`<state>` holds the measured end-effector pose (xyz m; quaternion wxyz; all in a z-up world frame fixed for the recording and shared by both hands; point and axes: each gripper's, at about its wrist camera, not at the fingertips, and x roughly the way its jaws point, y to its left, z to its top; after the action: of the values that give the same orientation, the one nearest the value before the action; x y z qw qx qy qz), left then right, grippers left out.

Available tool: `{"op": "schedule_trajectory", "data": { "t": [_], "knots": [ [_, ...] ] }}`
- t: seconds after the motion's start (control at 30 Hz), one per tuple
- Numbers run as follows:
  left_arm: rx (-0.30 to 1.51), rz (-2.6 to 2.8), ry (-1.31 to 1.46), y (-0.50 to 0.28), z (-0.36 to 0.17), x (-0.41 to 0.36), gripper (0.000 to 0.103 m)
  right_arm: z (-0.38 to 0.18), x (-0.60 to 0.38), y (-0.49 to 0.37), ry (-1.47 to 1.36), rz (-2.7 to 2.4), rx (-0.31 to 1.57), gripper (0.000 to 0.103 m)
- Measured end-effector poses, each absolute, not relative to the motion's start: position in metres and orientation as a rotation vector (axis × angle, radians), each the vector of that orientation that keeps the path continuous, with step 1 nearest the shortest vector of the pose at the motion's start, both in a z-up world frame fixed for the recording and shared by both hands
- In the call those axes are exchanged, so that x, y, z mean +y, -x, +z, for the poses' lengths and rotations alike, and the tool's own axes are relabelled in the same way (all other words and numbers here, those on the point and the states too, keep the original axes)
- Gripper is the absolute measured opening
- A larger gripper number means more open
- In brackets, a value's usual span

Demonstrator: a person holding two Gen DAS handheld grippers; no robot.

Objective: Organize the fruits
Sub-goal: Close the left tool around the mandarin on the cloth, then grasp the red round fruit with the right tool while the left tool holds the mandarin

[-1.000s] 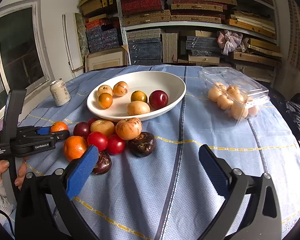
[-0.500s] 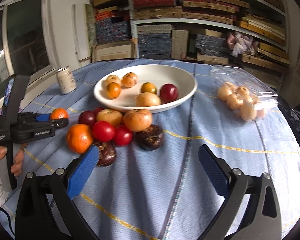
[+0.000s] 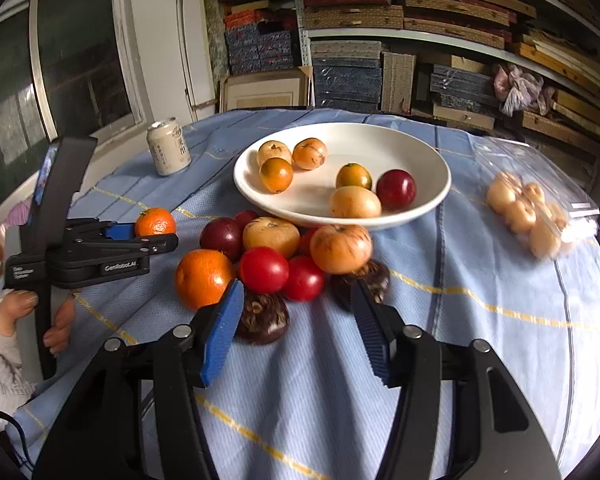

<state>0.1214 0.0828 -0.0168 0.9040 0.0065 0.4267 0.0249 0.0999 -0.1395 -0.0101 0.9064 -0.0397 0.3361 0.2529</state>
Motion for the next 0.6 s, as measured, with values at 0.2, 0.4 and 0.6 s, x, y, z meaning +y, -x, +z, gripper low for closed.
{"op": "schedule_trajectory", "data": {
  "t": [0.2, 0.4, 0.6],
  "knots": [
    [0.882, 0.052, -0.012, -0.121, -0.017, 0.083, 0.048, -0.016, -0.12, -0.109, 0.102, 0.539, 0.711, 0.047],
    [0.882, 0.053, -0.014, -0.121, -0.017, 0.083, 0.048, -0.019, -0.12, -0.119, 0.049, 0.543, 0.732, 0.04],
    [0.883, 0.053, -0.013, -0.121, -0.017, 0.083, 0.048, -0.019, -0.118, -0.123, 0.062, 0.543, 0.733, 0.038]
  ]
}}
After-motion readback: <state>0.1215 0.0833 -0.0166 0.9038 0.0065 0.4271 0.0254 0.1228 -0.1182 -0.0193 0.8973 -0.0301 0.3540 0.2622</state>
